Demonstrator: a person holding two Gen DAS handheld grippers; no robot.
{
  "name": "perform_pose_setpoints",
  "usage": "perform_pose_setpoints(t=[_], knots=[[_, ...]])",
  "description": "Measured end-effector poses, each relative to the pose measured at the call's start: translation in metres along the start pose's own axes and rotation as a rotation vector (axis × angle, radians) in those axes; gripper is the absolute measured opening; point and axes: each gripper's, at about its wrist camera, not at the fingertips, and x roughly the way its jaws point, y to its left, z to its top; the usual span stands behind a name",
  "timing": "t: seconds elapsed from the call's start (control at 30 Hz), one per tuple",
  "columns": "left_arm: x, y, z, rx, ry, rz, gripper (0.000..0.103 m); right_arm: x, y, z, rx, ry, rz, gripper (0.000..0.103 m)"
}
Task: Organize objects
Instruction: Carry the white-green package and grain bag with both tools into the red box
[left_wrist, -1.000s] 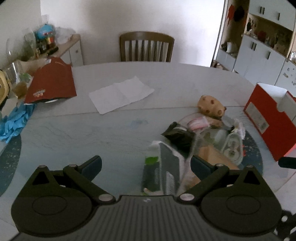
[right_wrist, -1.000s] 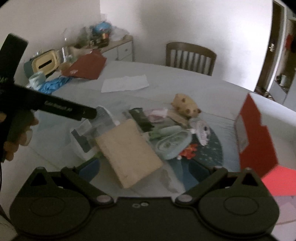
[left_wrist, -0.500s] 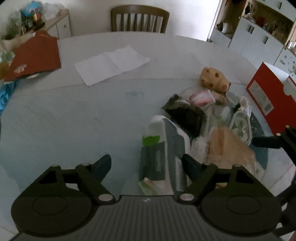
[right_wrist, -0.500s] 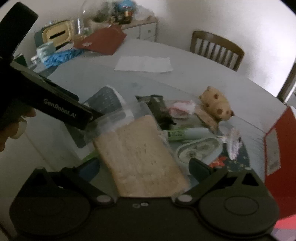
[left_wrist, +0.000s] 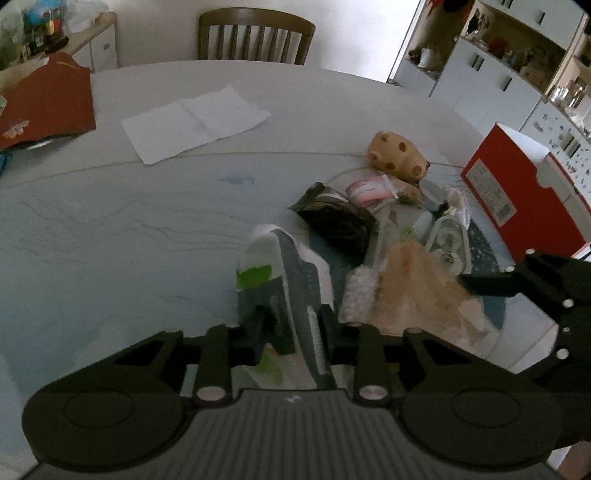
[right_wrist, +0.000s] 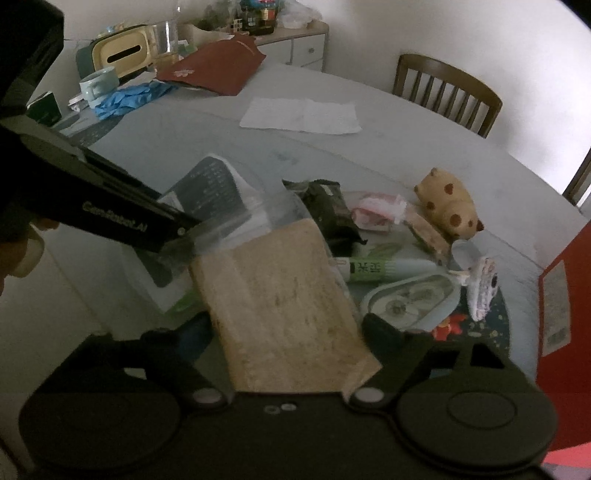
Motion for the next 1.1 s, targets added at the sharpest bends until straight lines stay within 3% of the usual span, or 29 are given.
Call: perform_pose_setpoints(t=[0.33,0.7,1.1], knots=[[-0.028,0.003,0.0,-0.038,-0.05,-0.034,0.022,-0.04,-0.012,-0.004,0.126,-0.039,-0.041,0.083],[-0.069,-0.018,0.006,0.012,-0.1,-0.084,0.022,-0.086,-0.029,-0.009,0.241,-0.061,-0.136,0.083],[-0.076,-0.084,0.03,0.116,-0.143,-0.118,0.022,-0.141,-0.106,-0.014,0.4,-0.107,-0.201,0.083]])
